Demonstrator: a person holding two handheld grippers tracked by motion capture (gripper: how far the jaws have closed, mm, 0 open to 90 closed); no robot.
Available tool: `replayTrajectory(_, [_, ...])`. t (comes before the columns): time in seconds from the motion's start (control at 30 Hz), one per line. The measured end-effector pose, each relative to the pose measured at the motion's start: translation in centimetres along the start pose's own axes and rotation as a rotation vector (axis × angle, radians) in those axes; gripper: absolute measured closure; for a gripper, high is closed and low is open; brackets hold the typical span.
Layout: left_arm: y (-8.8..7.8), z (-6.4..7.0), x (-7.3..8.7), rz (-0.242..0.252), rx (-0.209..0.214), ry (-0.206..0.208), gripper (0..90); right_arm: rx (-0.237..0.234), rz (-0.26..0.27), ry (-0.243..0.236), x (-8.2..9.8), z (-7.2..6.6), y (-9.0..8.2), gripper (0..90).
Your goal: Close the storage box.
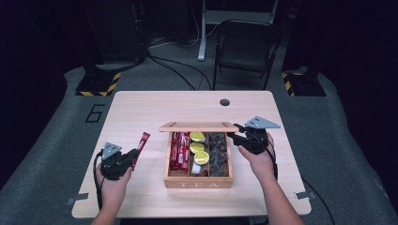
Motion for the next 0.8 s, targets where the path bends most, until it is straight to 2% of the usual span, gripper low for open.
replayTrajectory(0.3, [0.5,-0.8,0.5,-0.005,-0.036,0.002,85.3,0.000,0.001,-0.002,0.0,0.0,0.0,58.8])
replayTrajectory(0.57, [1.8,-1.2,1.7,-0.045,-0.065,0.020,85.3,-0.001,0.000,-0.003,0.0,0.0,0.0,58.7])
replayTrajectory(0.8, [2.8,-1.8,2.5,-0.069,-0.089,0.005,85.2,-0.002,-0.002,-0.003,0.0,0.0,0.0,58.7])
Point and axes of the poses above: each handheld gripper's, and its own axes: y roughly forward along the jaws, x roughly out of its underside, z roughly to its right, the point moved 2 cm from there along y, roughly forward along the jaws, and after that the axes turned 8 degrees about -y, right-handed, at the moved point
